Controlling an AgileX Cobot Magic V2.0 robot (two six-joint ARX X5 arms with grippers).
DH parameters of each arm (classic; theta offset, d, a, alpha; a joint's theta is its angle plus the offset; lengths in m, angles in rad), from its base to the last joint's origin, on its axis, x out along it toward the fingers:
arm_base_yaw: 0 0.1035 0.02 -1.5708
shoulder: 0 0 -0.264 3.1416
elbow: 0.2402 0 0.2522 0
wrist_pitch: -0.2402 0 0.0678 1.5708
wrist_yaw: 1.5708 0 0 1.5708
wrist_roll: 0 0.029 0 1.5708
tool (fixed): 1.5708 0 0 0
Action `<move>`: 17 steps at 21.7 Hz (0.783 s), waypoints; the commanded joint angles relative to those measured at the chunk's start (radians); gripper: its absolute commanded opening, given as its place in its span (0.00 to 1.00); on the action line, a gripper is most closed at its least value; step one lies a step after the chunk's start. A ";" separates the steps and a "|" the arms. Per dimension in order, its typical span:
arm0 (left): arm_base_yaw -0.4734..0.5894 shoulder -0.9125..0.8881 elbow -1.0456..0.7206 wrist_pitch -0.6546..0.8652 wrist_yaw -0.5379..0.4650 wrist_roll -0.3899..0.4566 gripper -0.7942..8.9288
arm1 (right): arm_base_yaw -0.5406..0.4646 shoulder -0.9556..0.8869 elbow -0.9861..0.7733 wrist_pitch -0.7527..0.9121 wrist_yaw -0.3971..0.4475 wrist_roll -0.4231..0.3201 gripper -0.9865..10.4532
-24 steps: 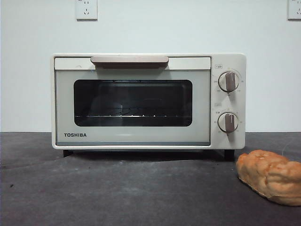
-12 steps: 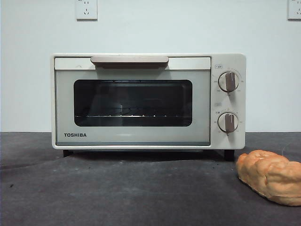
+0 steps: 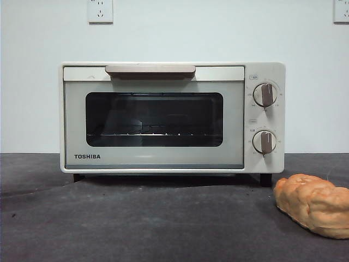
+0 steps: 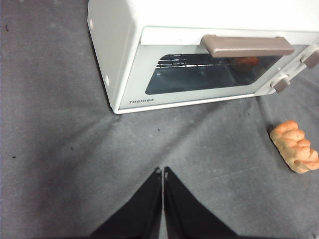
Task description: The left arm flap open the oven, the right arm pick bread and place it into oven, the left arm flap close the oven
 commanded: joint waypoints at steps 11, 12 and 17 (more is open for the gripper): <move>-0.002 0.005 0.023 0.010 0.003 0.024 0.10 | 0.042 0.039 0.017 -0.012 0.031 -0.003 0.45; -0.002 0.005 0.024 0.011 0.003 0.023 0.10 | 0.045 0.047 0.017 -0.011 0.031 0.002 0.45; -0.002 0.005 0.024 0.012 0.003 0.023 0.10 | 0.123 0.121 0.001 -0.005 0.032 0.054 0.45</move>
